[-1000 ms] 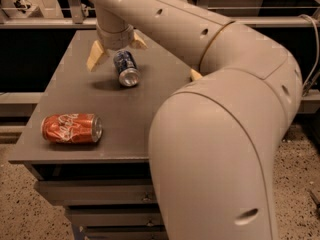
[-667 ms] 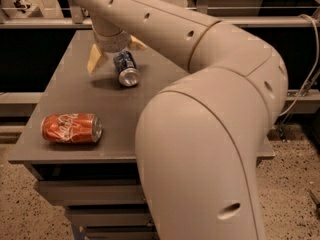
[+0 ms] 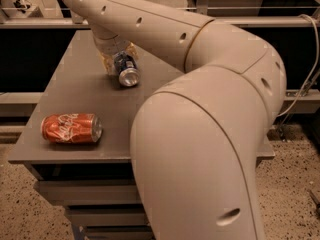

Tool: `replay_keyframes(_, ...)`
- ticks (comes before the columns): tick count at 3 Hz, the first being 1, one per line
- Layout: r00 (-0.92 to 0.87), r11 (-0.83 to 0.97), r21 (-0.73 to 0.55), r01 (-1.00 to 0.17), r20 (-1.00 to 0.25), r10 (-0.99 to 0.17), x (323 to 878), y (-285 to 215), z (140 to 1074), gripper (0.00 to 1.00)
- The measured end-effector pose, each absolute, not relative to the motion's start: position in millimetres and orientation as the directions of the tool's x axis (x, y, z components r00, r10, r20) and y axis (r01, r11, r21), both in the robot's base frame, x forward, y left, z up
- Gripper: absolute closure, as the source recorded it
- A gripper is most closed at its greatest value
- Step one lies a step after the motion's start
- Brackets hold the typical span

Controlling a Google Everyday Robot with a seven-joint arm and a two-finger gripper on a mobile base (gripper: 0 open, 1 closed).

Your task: Place pepsi can upright

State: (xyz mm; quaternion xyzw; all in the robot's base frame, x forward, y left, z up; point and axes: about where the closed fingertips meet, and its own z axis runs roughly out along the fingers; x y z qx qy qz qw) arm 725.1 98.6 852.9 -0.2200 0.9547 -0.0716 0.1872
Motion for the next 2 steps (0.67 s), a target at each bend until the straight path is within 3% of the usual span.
replay_keyframes(2,-0.726,0.876,-0.176,-0.449,-0.5,-0.473,719,102,899,0.88)
